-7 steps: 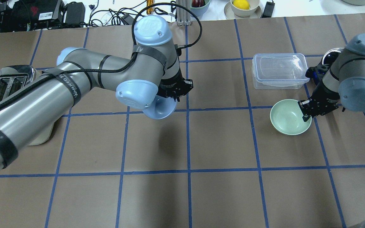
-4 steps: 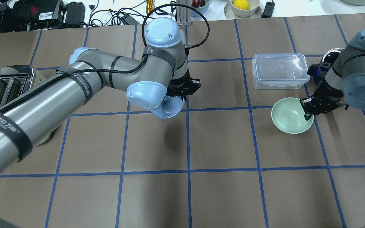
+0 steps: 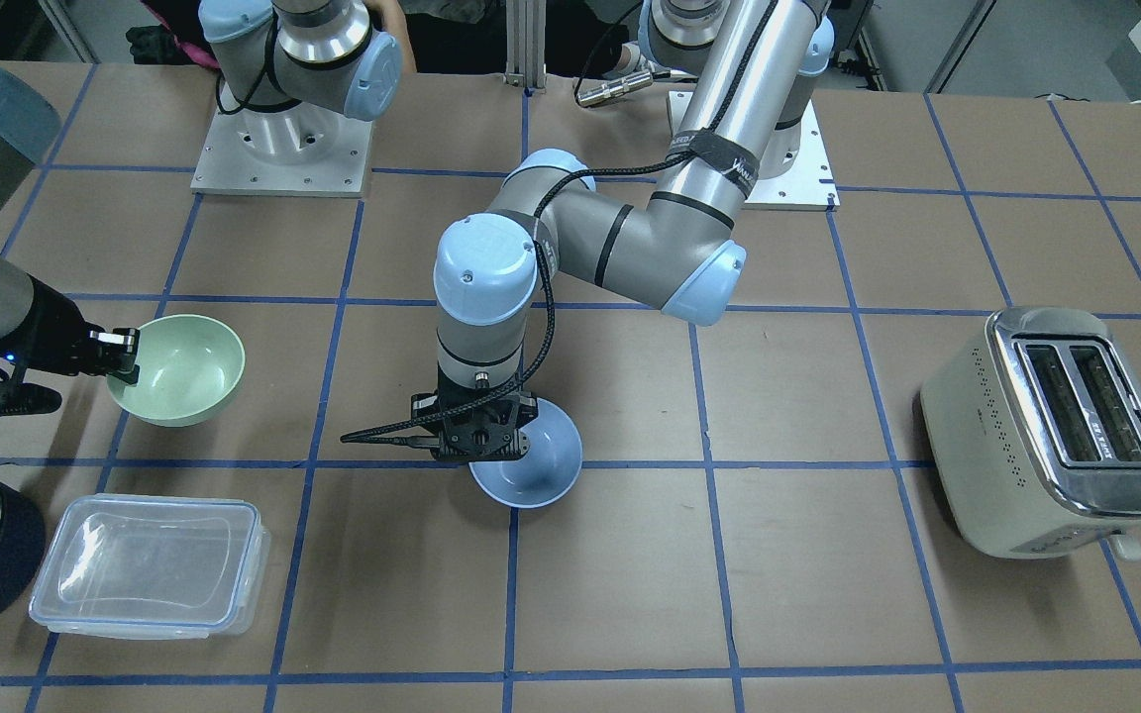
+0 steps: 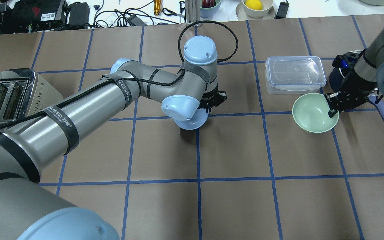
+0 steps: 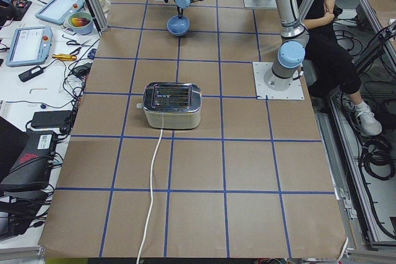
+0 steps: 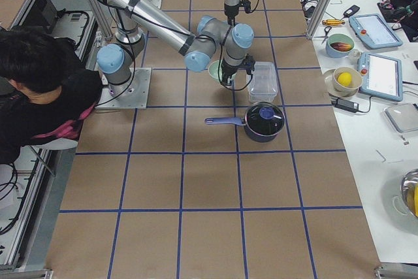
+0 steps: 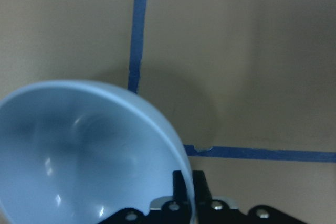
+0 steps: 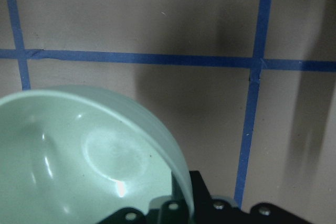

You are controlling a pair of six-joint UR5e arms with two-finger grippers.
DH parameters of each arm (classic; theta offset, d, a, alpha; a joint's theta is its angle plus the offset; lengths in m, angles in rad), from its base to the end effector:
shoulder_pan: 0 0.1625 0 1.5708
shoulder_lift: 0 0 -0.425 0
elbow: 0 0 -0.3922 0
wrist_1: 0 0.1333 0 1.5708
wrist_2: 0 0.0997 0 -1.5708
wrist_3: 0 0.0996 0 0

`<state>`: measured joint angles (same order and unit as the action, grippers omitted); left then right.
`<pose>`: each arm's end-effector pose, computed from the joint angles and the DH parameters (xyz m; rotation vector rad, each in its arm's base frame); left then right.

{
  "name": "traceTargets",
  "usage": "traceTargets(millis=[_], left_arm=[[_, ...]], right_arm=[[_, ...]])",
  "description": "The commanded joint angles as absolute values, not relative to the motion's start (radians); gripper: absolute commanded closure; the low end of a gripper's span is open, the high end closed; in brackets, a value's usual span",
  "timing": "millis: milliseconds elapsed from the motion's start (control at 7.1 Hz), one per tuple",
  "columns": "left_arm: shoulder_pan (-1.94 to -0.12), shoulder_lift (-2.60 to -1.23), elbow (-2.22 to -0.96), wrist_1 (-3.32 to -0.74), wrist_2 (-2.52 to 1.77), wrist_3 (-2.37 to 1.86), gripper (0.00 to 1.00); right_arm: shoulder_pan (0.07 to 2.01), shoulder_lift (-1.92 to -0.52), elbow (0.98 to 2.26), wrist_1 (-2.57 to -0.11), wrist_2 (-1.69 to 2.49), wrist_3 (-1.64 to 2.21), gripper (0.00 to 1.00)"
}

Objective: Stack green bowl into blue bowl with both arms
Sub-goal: 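Carry light blue bowl to table center while right gripper lifts green bowl, then release the light blue bowl and raise the left gripper away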

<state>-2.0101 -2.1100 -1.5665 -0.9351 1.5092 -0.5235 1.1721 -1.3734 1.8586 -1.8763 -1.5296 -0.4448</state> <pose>-0.4090 -0.5424 0.2384 0.1232 -3.0365 0.0925 -0.0716 -0.5239 0.2806 -0.0641 3.0218 0.2230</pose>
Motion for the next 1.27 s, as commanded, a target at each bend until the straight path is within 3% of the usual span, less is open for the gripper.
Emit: traceTargets(millis=[0,141,563,1127], left_arm=[[-1.985,-2.059,-1.565,-0.937,1.503,-0.505,0.1],[-1.923,-2.013,-1.571,-0.943,1.497,-0.379,0.14],[-1.682,-1.811,-1.568,-1.321,1.486,-0.072,0.09],[-1.536,-1.565,-1.548,-1.555,1.497,0.09,0.09]], right_arm=[[1.201,-1.376,1.82,-1.844,-1.476,-0.433,1.0],[1.26,-1.367,1.789,-1.838,-1.468,-0.405,1.0],[1.46,-1.355,1.757,-1.844,-1.36,-0.054,1.0],[1.724,-1.162,1.568,-1.864,-1.295,0.341,1.0]])
